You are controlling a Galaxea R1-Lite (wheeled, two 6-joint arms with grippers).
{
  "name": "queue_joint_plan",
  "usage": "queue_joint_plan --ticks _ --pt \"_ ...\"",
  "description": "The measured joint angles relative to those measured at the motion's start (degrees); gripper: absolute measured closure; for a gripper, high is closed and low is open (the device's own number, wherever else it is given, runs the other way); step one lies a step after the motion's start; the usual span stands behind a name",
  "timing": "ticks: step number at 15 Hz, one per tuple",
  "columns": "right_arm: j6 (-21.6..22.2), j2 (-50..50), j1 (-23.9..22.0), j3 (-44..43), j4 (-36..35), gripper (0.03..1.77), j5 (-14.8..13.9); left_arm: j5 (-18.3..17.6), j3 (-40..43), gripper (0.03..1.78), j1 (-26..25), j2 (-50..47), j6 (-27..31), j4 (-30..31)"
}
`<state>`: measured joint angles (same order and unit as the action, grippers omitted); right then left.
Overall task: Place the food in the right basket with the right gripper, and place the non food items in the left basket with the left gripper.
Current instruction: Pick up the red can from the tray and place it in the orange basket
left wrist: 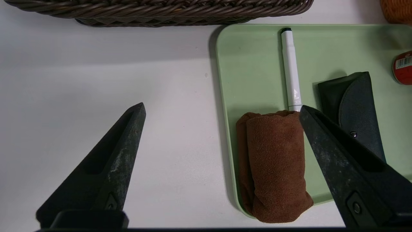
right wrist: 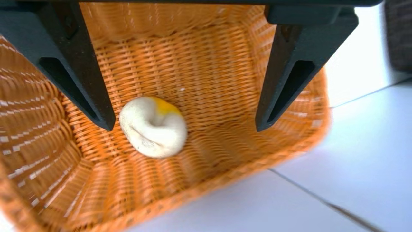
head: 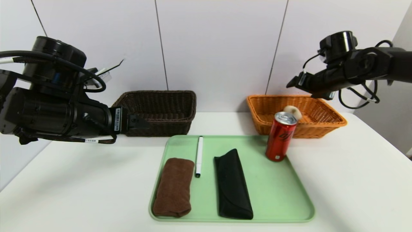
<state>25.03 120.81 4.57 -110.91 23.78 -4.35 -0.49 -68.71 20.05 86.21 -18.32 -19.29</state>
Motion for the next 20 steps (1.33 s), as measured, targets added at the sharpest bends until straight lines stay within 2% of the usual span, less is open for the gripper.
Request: queue_joint_plan --ticks 4,7,10,12,15,20 --pt "-0.3 -10.7 4.1 6.4 -0.5 0.20 -1.0 0.0 0.9 0.12 0.0 -0.8 -1.8 -0.1" --pt "-0.8 -20.9 8.6 18.6 -3.5 0.16 -1.0 0.0 2.3 0.12 0.0 -1.7 -2.4 -0.1" --pt "-5.5 -30.3 12.9 35.9 -13.6 0.14 -1.1 -0.1 3.0 0.12 0.0 -2.7 -2.6 -0.2" --pt "-9.9 -36.0 14.7 47.4 -22.9 0.13 -2.0 0.0 3.5 0.12 0.0 -3.4 -2.6 -0.3" --pt "-13.8 -43.7 16.5 61.7 -33.4 0.12 -2.8 0.0 5.0 0.12 0.0 -4.5 -2.8 -0.2" --pt "-14.4 -50.1 18.4 75.1 -39.1 0.11 -3.0 0.0 6.5 0.12 0.0 -6.0 -3.4 -0.1"
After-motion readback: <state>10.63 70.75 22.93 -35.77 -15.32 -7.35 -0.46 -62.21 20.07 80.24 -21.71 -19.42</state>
